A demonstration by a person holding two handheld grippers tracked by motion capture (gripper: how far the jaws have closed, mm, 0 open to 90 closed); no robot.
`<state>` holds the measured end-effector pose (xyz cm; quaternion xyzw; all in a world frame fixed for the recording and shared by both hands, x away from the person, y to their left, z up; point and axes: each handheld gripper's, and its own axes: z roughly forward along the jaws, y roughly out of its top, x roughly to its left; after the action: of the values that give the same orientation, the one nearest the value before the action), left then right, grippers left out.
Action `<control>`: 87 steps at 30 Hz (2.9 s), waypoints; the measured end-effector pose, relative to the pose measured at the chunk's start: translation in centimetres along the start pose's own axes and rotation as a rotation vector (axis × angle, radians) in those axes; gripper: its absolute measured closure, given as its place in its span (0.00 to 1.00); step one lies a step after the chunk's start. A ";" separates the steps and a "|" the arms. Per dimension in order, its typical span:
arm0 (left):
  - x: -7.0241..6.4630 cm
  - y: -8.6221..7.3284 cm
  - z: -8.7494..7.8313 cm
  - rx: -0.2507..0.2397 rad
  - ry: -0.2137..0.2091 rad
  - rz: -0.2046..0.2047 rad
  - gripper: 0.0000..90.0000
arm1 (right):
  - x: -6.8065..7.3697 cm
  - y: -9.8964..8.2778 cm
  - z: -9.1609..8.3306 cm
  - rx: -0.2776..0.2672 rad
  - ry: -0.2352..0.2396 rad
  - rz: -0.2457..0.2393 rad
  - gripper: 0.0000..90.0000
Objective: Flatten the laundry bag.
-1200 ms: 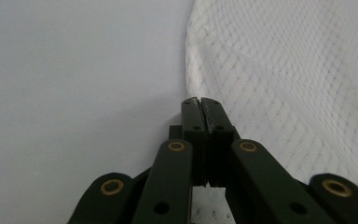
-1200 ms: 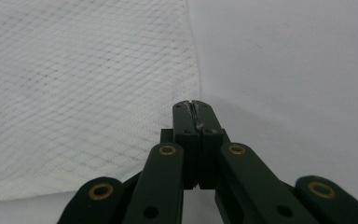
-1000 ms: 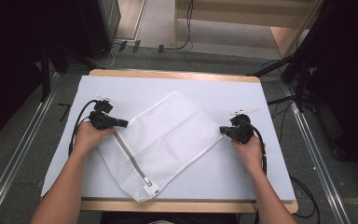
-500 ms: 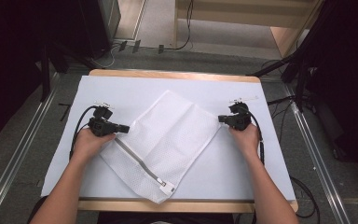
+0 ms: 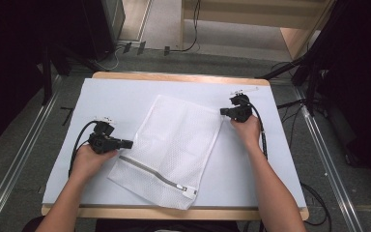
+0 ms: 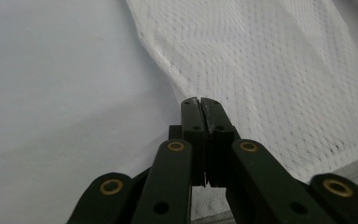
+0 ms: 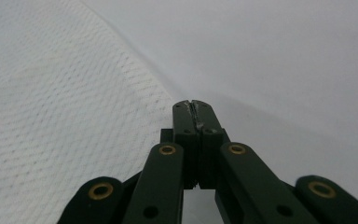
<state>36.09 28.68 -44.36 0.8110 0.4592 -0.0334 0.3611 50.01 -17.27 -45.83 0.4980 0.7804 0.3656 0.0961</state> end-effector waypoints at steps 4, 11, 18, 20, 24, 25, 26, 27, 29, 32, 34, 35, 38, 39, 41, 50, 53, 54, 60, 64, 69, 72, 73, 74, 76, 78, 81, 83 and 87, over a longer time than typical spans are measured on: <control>-0.3 -0.1 -0.8 -0.032 0.013 0.005 0.93 | 0.5 0.1 0.6 0.010 -0.006 -0.024 1.00; 0.6 0.4 -1.4 -0.081 0.043 -0.006 0.71 | 0.6 0.1 -1.0 -0.020 -0.003 -0.018 0.75; 0.8 1.6 -0.7 -0.075 0.057 0.013 0.57 | 1.7 -1.2 -3.1 -0.042 0.013 -0.028 0.68; 0.9 1.9 -0.4 -0.070 0.057 0.018 0.56 | 2.1 -1.8 -3.5 -0.044 0.024 -0.038 0.68; 0.9 2.5 0.1 -0.058 0.046 0.016 0.55 | 3.0 -3.0 -4.0 -0.033 0.041 -0.045 0.67; 1.0 2.7 0.3 -0.056 0.050 0.019 0.55 | 3.1 -3.3 -4.1 -0.026 0.043 -0.045 0.67; 1.1 2.9 0.4 -0.051 0.052 0.021 0.55 | 3.3 -3.6 -4.2 -0.024 0.045 -0.043 0.67; 1.2 3.1 0.5 -0.047 0.053 0.022 0.55 | 3.4 -3.9 -4.3 -0.024 0.050 -0.039 0.67; 1.4 3.4 0.8 -0.047 0.050 0.017 0.55 | 3.8 -4.3 -4.4 -0.016 0.047 -0.043 0.67; 1.6 3.8 1.2 -0.049 0.048 0.014 0.55 | 4.4 -4.9 -4.7 -0.023 0.055 -0.051 0.66; 1.8 4.1 1.3 -0.037 0.045 0.008 0.55 | 5.0 -5.3 -5.0 -0.021 0.059 -0.059 0.66; 1.9 4.2 1.4 -0.037 0.045 0.009 0.55 | 5.3 -5.5 -5.1 -0.022 0.061 -0.060 0.65; 2.0 4.6 1.8 -0.032 0.045 0.011 0.55 | 6.2 -6.2 -5.4 -0.029 0.072 -0.071 0.62; 2.0 4.6 1.9 -0.029 0.048 0.010 0.55 | 6.4 -6.5 -5.6 -0.034 0.078 -0.072 0.61; 2.0 4.8 2.1 -0.020 0.046 0.014 0.55 | 6.9 -7.1 -5.7 -0.038 0.089 -0.069 0.60; 2.4 4.8 3.1 0.009 0.053 0.009 0.56 | 8.4 -9.0 -5.4 -0.005 0.076 -0.066 0.53; 2.4 4.8 3.2 0.004 0.060 0.019 0.57 | 8.3 -9.1 -4.8 0.015 0.069 -0.070 0.53; 2.4 4.7 3.2 0.002 0.062 0.019 0.58 | 8.3 -9.1 -4.5 0.024 0.067 -0.065 0.54; 2.1 4.4 3.6 -0.007 0.046 0.022 0.74 | 9.1 -8.7 -3.7 0.029 0.073 -0.084 0.62; 1.9 4.4 3.9 0.014 0.033 0.018 0.86 | 9.8 -8.5 -3.4 0.030 0.036 -0.130 0.75; 1.9 4.6 4.0 0.025 0.025 0.004 0.98 | 10.1 -8.1 -3.1 0.053 0.025 -0.150 0.99; 2.0 4.6 3.9 0.019 0.029 -0.009 1.00 | 9.8 -7.7 -2.9 0.071 0.047 -0.127 0.99; 2.0 4.6 3.8 0.016 0.030 -0.010 1.00 | 9.7 -7.6 -2.9 0.072 0.049 -0.123 0.99; 1.9 4.6 3.8 0.013 0.032 -0.009 1.00 | 9.6 -7.5 -2.9 0.070 0.052 -0.118 0.99; 1.9 4.6 3.6 0.006 0.029 -0.017 1.00 | 9.3 -7.3 -2.8 0.072 0.050 -0.117 0.99; 1.9 4.5 3.5 0.001 0.030 -0.023 1.00 | 9.0 -7.0 -2.8 0.073 0.050 -0.112 0.99; 1.9 4.2 3.3 -0.006 0.031 -0.037 1.00 | 8.4 -6.7 -2.7 0.071 0.051 -0.092 0.99; 1.8 4.0 3.1 -0.014 0.026 -0.044 1.00 | 8.1 -6.4 -2.7 0.074 0.054 -0.089 0.99; 1.8 3.6 2.5 -0.034 0.022 -0.056 1.00 | 7.4 -5.6 -2.5 0.066 0.068 -0.072 0.99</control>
<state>40.54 27.26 -44.92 0.7918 0.4864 -0.0267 0.3684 41.22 -13.48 -46.20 0.4597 0.8124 0.3525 0.0663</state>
